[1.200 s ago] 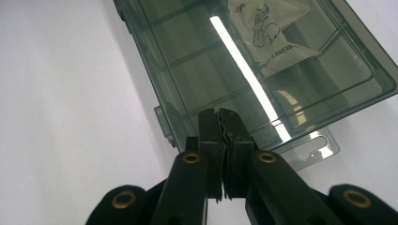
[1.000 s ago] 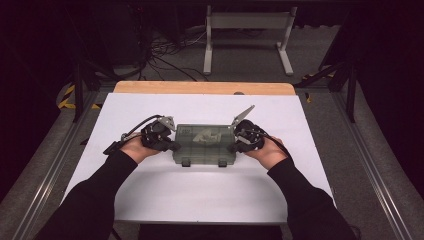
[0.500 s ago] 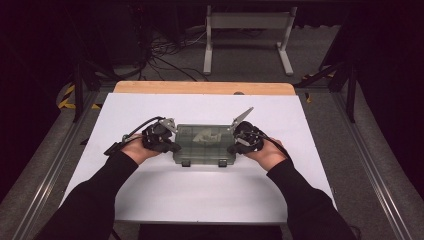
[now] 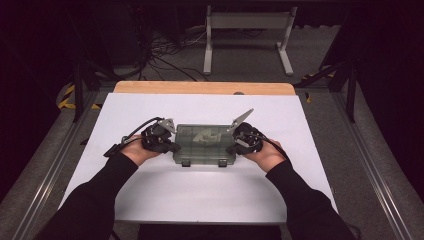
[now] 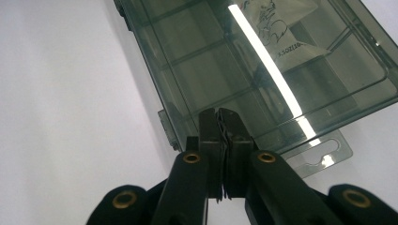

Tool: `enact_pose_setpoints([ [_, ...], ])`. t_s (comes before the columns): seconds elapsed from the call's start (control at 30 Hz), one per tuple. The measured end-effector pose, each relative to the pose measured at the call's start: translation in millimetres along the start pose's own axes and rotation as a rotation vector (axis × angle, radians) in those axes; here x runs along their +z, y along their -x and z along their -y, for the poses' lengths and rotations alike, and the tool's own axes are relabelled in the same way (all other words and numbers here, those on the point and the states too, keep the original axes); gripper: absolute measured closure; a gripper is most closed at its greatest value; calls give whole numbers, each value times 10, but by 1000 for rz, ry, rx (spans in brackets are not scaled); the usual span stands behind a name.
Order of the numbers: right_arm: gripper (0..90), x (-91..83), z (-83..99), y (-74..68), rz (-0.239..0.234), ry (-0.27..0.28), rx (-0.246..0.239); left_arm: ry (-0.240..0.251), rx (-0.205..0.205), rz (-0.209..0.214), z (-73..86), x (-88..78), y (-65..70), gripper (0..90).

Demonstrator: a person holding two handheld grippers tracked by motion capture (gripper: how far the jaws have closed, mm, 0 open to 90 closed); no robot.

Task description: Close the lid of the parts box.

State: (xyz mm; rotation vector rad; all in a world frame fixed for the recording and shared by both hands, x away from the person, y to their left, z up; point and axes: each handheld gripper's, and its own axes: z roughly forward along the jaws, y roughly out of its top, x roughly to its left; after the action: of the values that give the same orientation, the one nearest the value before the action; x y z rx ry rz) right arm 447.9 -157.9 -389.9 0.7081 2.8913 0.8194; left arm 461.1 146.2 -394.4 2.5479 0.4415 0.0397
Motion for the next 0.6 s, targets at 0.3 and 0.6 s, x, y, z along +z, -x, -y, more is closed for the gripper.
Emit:
enact_pose_setpoints([
  [0.3, 841, -37, -7, -4, 17, 36, -1, 42, -2, -9, 28, -45, 22, 833],
  [0.6, 762, -137, -12, -63, 39, 104, -21, 117, 7, -35, 54, -182, 119, 756],
])
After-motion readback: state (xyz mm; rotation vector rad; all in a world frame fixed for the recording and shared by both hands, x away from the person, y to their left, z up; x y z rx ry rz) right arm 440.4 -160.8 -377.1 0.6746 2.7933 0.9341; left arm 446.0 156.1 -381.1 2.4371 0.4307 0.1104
